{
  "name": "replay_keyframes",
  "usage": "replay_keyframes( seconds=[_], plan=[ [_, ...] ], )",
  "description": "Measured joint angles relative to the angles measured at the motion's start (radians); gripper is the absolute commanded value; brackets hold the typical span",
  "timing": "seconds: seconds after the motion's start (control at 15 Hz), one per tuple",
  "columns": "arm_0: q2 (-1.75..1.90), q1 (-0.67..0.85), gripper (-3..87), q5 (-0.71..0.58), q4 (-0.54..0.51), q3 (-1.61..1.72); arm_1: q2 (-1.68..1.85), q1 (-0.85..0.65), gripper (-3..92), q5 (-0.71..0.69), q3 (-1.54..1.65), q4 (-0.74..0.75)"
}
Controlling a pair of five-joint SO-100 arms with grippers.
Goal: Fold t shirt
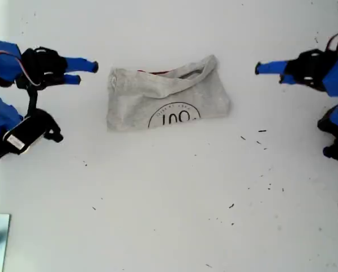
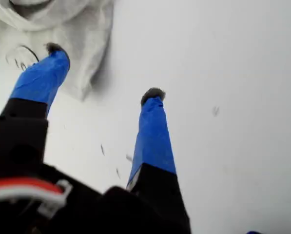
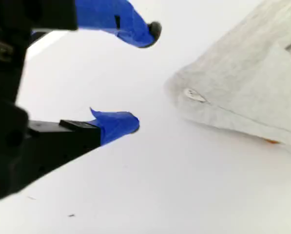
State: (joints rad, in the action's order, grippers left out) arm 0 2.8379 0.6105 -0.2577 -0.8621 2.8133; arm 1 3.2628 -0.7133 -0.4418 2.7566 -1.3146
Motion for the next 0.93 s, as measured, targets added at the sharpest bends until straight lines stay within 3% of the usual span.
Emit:
replay_keyframes(
  seconds=[0.2,0.33,0.47,0.67,0.93],
  plan=[
    [0.46,-0.288,14.0,0.181,-0.028,0.321,0.216,0.219,31.2,0.101,0.235,-0.06],
    [0.719,-0.42,15.3,0.296,-0.143,0.41,0.227,0.282,31.1,0.132,0.278,-0.066],
    [0.746,-0.433,15.2,0.176,-0.161,0.423,0.232,0.279,31.0,0.118,0.279,-0.066],
    [0.758,-0.446,15.2,0.143,-0.161,0.425,0.232,0.313,28.8,-0.311,0.281,-0.066],
    [0.758,-0.448,15.2,0.143,-0.161,0.425,0.232,0.313,28.8,-0.379,0.282,-0.066]
  ],
)
